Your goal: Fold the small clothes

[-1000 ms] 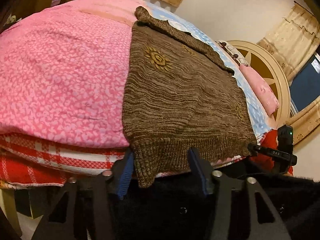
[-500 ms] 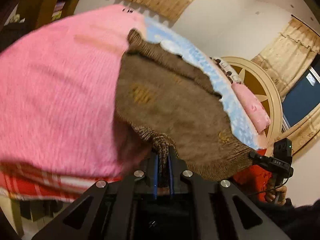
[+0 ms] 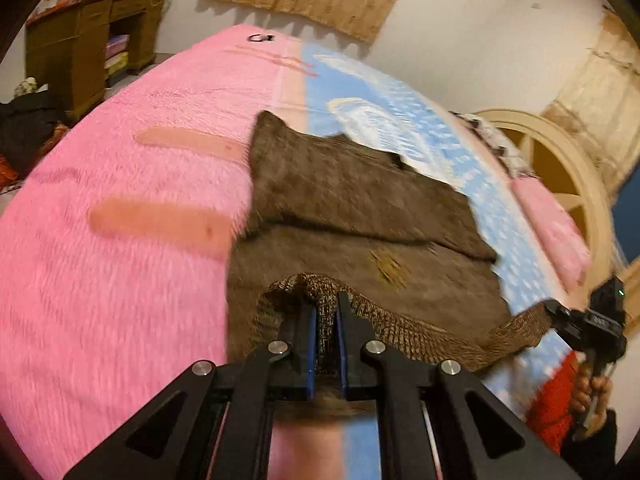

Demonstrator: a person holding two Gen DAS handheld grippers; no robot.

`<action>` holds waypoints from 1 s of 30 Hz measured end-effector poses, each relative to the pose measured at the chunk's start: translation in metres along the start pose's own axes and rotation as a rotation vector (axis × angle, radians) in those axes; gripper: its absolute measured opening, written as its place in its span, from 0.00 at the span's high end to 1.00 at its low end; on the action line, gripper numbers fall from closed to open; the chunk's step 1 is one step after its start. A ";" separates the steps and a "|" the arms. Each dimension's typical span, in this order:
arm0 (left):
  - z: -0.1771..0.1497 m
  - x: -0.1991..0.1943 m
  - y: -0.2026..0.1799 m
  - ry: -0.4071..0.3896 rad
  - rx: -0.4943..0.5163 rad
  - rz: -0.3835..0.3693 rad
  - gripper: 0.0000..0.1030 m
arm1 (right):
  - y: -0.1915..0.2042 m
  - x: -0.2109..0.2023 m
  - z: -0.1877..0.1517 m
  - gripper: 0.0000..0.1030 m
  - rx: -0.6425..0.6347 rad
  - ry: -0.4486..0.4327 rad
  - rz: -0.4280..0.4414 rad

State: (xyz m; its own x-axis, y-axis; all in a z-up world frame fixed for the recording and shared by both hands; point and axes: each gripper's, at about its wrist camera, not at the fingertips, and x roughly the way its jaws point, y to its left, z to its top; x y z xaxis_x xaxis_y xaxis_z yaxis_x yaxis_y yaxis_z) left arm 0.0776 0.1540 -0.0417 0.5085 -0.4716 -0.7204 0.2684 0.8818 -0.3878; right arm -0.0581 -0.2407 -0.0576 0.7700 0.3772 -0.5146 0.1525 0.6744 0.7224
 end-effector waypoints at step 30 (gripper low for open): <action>-0.002 -0.008 0.050 -0.102 0.285 0.276 0.86 | 0.179 0.191 -0.068 0.38 -0.820 0.130 -0.114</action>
State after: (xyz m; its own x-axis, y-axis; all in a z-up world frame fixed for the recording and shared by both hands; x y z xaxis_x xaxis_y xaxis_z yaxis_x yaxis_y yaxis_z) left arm 0.0852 0.2020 -0.0568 0.6680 -0.2272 -0.7087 0.3191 0.9477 -0.0031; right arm 0.0741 -0.0051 -0.0575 0.6917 0.3148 -0.6500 -0.3123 0.9419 0.1238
